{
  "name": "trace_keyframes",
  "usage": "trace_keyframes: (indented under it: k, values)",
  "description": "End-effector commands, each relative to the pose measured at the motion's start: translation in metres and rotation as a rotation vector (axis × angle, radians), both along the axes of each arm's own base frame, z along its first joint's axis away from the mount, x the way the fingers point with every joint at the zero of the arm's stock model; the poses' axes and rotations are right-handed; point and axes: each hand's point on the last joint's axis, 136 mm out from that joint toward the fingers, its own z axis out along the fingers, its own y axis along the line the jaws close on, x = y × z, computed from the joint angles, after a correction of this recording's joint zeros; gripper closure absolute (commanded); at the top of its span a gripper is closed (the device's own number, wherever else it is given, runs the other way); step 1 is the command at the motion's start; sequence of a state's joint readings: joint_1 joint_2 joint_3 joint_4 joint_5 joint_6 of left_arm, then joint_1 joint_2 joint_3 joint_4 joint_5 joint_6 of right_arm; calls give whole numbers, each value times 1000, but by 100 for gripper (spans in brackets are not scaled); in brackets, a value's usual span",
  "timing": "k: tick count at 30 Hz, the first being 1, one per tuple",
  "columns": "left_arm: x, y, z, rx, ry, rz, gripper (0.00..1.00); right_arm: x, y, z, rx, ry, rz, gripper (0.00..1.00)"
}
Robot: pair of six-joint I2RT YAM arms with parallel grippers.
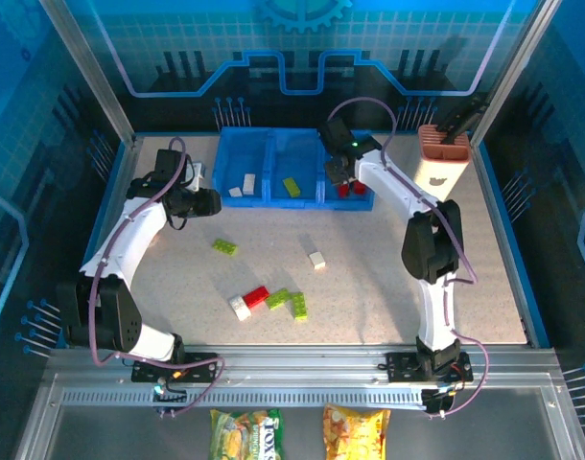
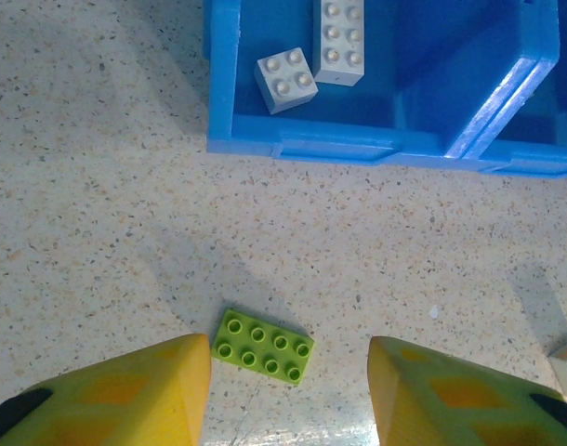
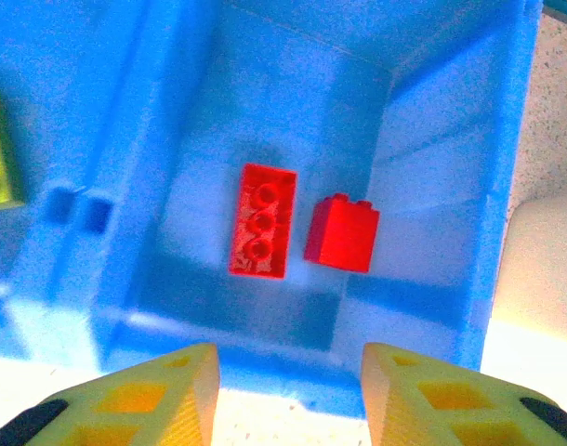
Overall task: Sort the legos into containers by color
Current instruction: Place the lego in the container, then move the legos to the bottom-center of the table.
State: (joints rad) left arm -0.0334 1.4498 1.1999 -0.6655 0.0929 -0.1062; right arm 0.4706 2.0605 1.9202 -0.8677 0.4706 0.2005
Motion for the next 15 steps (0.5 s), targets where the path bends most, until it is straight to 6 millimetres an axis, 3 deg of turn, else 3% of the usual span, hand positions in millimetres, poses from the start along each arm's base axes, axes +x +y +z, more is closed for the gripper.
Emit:
trace_keyframes:
  k: [1, 15]
  values:
    - [-2, -3, 20, -50, -24, 7, 51, -27, 9, 15, 50, 18, 12, 55]
    - [-19, -30, 19, -132, 32, -3, 50, -93, 9, 28, 148, 34, 28, 54]
